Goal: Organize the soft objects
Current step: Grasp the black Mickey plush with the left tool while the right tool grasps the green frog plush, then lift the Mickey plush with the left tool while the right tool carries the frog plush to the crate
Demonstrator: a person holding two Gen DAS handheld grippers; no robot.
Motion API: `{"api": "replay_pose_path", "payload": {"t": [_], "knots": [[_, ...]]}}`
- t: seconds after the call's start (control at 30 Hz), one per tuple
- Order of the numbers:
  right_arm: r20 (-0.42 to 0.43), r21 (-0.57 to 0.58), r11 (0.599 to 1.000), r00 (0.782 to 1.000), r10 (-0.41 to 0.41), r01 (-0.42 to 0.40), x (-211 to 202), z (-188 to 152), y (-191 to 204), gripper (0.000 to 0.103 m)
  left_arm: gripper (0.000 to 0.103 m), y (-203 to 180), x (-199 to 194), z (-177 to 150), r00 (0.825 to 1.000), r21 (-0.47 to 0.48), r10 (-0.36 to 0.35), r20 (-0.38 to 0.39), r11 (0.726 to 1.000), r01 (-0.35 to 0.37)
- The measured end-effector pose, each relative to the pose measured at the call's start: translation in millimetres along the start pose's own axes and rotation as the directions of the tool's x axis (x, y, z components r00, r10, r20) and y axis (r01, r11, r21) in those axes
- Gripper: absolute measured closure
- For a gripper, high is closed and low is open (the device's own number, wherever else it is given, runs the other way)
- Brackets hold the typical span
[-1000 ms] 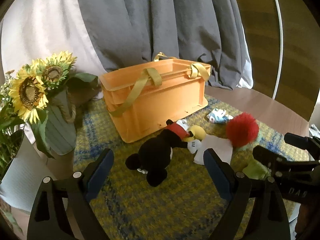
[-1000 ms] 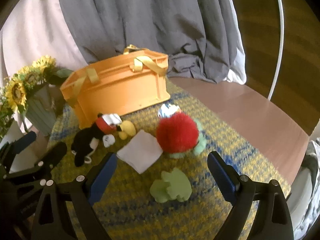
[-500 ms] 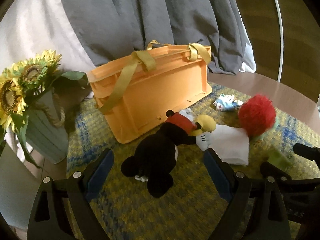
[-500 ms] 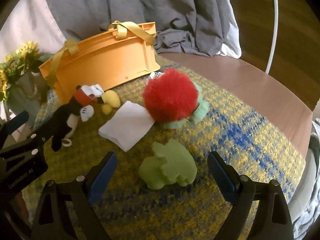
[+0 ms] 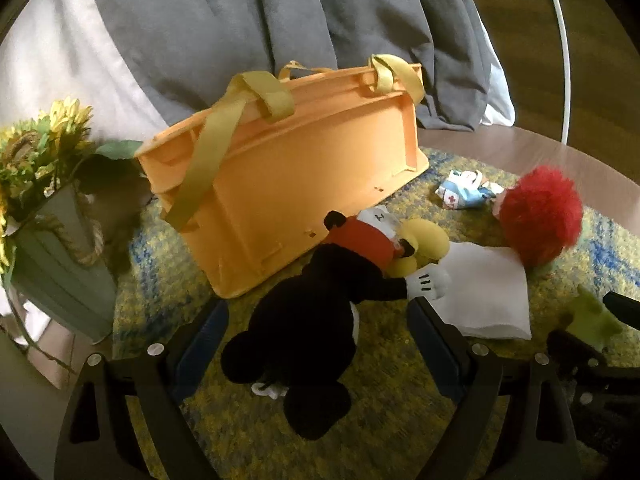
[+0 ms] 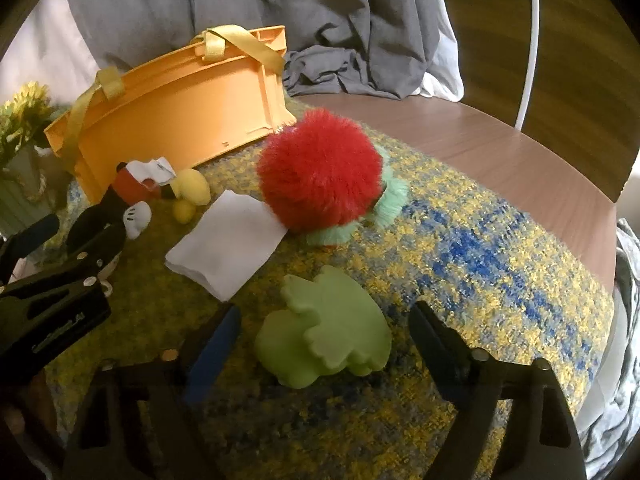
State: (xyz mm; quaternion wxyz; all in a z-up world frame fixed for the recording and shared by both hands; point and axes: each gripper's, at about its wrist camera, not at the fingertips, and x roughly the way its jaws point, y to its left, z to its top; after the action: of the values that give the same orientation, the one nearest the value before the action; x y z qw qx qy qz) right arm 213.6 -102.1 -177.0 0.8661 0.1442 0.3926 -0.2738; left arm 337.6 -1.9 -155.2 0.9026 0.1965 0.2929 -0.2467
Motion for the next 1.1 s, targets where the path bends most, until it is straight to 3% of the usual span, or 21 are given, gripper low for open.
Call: {"api": "replay_pose_path", "payload": {"t": [0.07, 0.13, 0.23, 0.3, 0.33, 0.83, 1.1], "knots": [[-0.024, 0.006, 1.000, 1.000, -0.001, 0.001, 4.7, 0.4, -1.7, 0.032, 0.012, -0.5, 4.3, -0.3, 1.000, 0.005, 0.003, -0.009, 1.000, -0.003], [-0.034, 0.011, 1.000, 0.999, -0.004, 0.004, 7.2, 0.9, -3.3, 0.033, 0.017, -0.6, 8.1, -1.0, 1.000, 0.008, -0.002, -0.023, 1.000, 0.002], [-0.025, -0.006, 1.000, 1.000, -0.010, 0.010, 5.7, 1.3, 0.1, 0.038, 0.029, 0.0, 11.4, -1.5, 0.999, 0.007, -0.014, -0.037, 1.000, 0.014], [-0.025, -0.015, 1.000, 1.000, -0.013, 0.013, 5.6, 1.4, 1.6, 0.038, 0.046, 1.8, 11.7, -1.4, 0.999, -0.001, -0.016, -0.037, 1.000, 0.016], [-0.026, -0.016, 1.000, 1.000, -0.014, 0.014, 5.6, 1.9, 1.6, 0.038, 0.048, 2.4, 11.2, -1.5, 0.999, -0.005, -0.024, -0.035, 1.000, 0.023], [0.048, -0.035, 0.999, 0.999, -0.011, 0.013, -12.4, 10.6, -0.8, 0.038, 0.050, 6.0, -14.6, -1.7, 0.999, -0.033, -0.053, -0.005, 0.998, 0.053], [0.086, -0.063, 0.997, 0.995, 0.046, -0.041, -25.5, 18.0, -5.2, 0.038, 0.050, 3.3, -41.2, 2.6, 1.000, -0.082, -0.005, 0.007, 0.997, 0.006]]}}
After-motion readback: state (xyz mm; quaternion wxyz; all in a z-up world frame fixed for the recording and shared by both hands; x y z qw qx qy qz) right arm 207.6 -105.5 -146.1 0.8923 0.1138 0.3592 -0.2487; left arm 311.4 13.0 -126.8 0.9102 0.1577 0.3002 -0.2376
